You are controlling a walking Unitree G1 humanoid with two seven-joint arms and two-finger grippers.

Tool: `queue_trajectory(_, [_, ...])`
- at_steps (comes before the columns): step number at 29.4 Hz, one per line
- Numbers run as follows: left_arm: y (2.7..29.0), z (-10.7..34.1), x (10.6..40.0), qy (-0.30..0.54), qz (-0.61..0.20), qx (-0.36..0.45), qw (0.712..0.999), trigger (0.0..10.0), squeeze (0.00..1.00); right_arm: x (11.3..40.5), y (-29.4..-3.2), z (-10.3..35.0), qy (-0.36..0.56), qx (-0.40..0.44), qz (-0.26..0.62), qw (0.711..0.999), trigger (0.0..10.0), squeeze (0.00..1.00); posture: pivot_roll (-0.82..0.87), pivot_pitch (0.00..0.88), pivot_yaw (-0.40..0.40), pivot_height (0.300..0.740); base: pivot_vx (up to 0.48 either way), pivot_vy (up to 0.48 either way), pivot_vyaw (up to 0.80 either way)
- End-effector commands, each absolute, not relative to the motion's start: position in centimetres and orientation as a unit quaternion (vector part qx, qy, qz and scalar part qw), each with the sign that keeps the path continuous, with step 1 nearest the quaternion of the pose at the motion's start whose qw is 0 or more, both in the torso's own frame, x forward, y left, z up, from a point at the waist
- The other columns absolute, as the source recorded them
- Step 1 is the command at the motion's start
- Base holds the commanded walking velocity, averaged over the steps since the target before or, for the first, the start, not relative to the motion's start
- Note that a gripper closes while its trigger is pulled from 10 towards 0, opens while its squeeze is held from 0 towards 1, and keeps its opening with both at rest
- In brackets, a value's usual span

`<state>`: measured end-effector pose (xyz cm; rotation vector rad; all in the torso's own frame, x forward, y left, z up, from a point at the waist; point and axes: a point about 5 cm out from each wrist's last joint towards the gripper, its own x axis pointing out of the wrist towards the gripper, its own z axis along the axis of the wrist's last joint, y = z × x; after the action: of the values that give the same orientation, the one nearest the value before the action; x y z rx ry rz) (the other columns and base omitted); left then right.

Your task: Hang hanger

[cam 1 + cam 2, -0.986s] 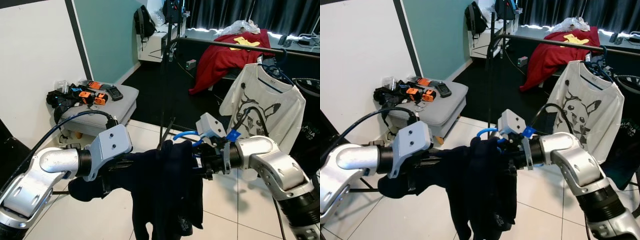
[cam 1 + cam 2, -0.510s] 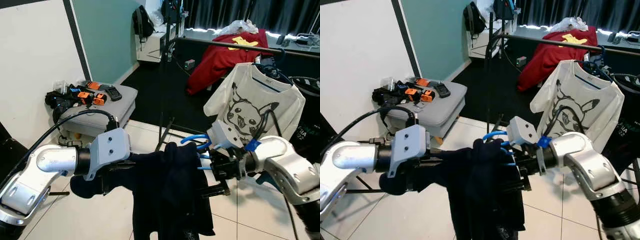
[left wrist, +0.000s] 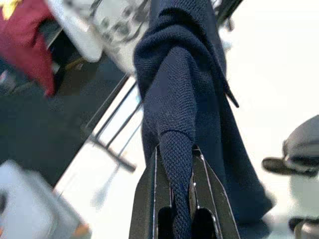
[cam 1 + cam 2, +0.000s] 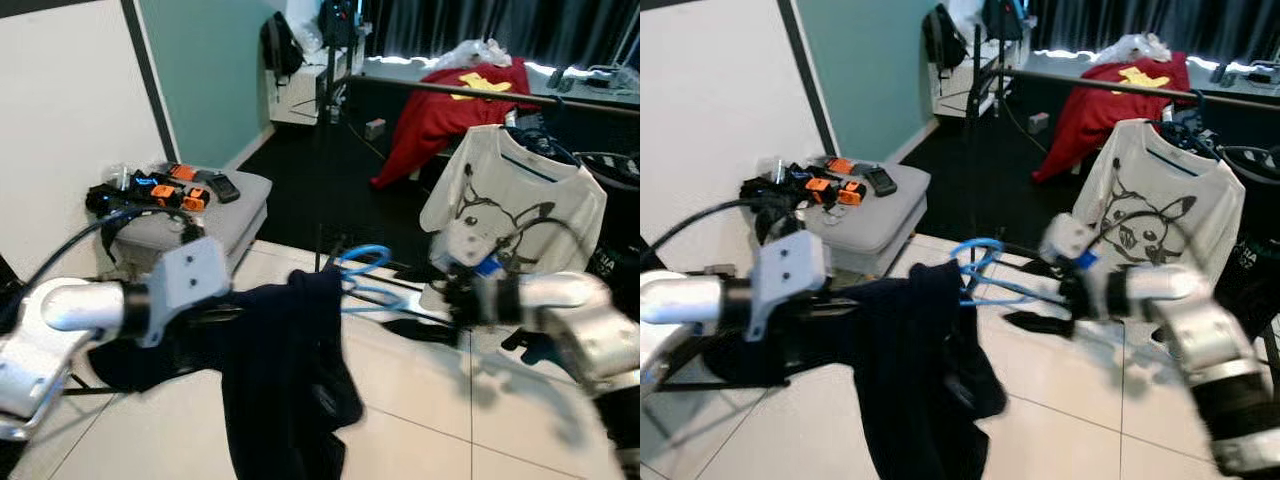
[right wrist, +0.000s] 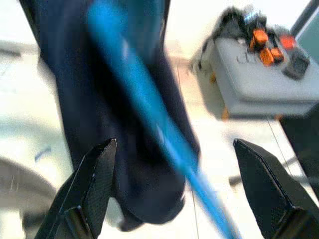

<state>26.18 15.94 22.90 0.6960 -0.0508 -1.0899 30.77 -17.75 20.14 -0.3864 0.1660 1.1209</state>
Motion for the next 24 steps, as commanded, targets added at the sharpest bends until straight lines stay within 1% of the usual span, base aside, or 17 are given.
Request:
queue_trajectory(1, [15.4,23.3,26.0,-0.040,-0.511,0.319,0.797,0.0,0.00,31.1,-17.2,20.8,0.058,-0.178,0.522,0.832,10.0,0.00,-0.06,0.001,0.023,0.740,0.000,0.000,0.00])
queue_trajectory(4, [15.3,23.2,26.0,-0.040,-0.513,0.318,0.796,0.0,0.00,31.2,-17.2,20.8,0.054,-0.176,0.521,0.833,10.0,0.00,-0.06,0.001,0.023,0.740,0.000,0.000,0.00])
queue_trajectory(6, [16.9,23.9,26.4,-0.046,-0.483,0.328,0.811,0.0,0.00,31.1,-19.5,21.6,0.053,-0.153,0.500,0.851,10.0,0.00,-0.06,0.008,0.013,0.740,0.000,0.000,0.00])
queue_trajectory(10, [17.5,24.2,26.5,-0.049,-0.470,0.332,0.816,0.0,0.00,31.2,-20.5,21.9,0.051,-0.144,0.489,0.859,10.0,0.00,-0.06,0.008,0.013,0.740,0.000,0.000,0.00])
queue_trajectory(11, [18.4,24.9,26.8,-0.056,-0.450,0.335,0.826,0.0,0.00,31.2,-22.1,22.2,0.048,-0.130,0.460,0.877,10.0,0.00,-0.06,0.011,0.012,0.740,0.000,0.000,0.00])
queue_trajectory(12, [18.4,24.9,26.8,-0.056,-0.450,0.335,0.826,0.0,0.00,31.2,-22.1,22.2,0.048,-0.130,0.460,0.877,10.0,0.00,-0.06,0.011,0.012,0.740,0.000,0.000,0.00])
queue_trajectory(13, [19.3,25.6,26.9,-0.063,-0.430,0.339,0.835,0.0,0.00,31.2,-23.9,22.3,0.048,-0.114,0.425,0.897,10.0,0.00,-0.06,0.012,0.015,0.740,0.000,0.000,0.00])
queue_trajectory(14, [19.3,25.6,26.9,-0.063,-0.430,0.339,0.835,0.0,0.00,31.2,-23.9,22.3,0.048,-0.114,0.425,0.897,10.0,0.00,-0.06,0.012,0.015,0.740,0.000,0.000,0.00])
queue_trajectory(15, [20.0,26.4,27.1,-0.074,-0.413,0.339,0.842,0.0,0.00,30.9,-25.5,22.3,0.049,-0.089,0.398,0.912,10.0,0.00,-0.07,0.013,0.024,0.740,0.000,0.000,0.00])
queue_trajectory(17, [20.0,26.4,27.1,-0.074,-0.413,0.339,0.842,0.0,0.00,30.9,-25.5,22.3,0.049,-0.089,0.398,0.912,10.0,0.00,-0.07,0.013,0.024,0.740,0.000,0.000,0.00])
queue_trajectory(18, [20.4,27.2,27.1,-0.094,-0.402,0.329,0.849,0.0,0.00,29.9,-26.6,21.4,0.062,-0.060,0.393,0.916,10.0,0.00,-0.08,0.013,0.030,0.740,0.000,0.000,0.00])
queue_trajectory(19, [20.2,28.0,27.0,-0.123,-0.404,0.309,0.852,0.0,0.00,28.4,-26.4,19.9,0.087,-0.024,0.418,0.904,10.0,0.00,-0.09,0.016,0.031,0.740,0.000,0.000,0.00])
queue_trajectory(20, [20.2,28.0,27.0,-0.123,-0.404,0.309,0.852,0.0,0.00,28.4,-26.4,19.9,0.087,-0.024,0.418,0.904,10.0,0.00,-0.09,0.016,0.031,0.740,0.000,0.000,0.00])
queue_trajectory(21, [19.8,28.6,26.8,-0.149,-0.412,0.289,0.851,0.0,0.00,27.2,-25.8,18.5,0.106,0.004,0.440,0.892,10.0,0.00,-0.09,0.015,0.031,0.740,0.000,0.000,0.00])
queue_trajectory(22, [19.2,29.2,26.5,-0.175,-0.424,0.271,0.846,1.1,0.00,26.4,-25.1,17.2,0.121,0.031,0.455,0.882,10.0,0.00,-0.09,0.013,0.033,0.740,0.000,0.000,0.00])
queue_trajectory(23, [19.2,29.2,26.5,-0.175,-0.424,0.271,0.846,1.1,0.00,26.4,-25.1,17.2,0.121,0.031,0.455,0.882,10.0,0.00,-0.09,0.013,0.033,0.740,0.000,0.000,0.00])
queue_trajectory(24, [18.8,29.6,26.3,-0.194,-0.433,0.258,0.842,3.8,0.00,26.1,-24.6,16.4,0.126,0.050,0.459,0.878,10.0,0.00,-0.09,0.013,0.033,0.740,0.000,0.000,0.00])
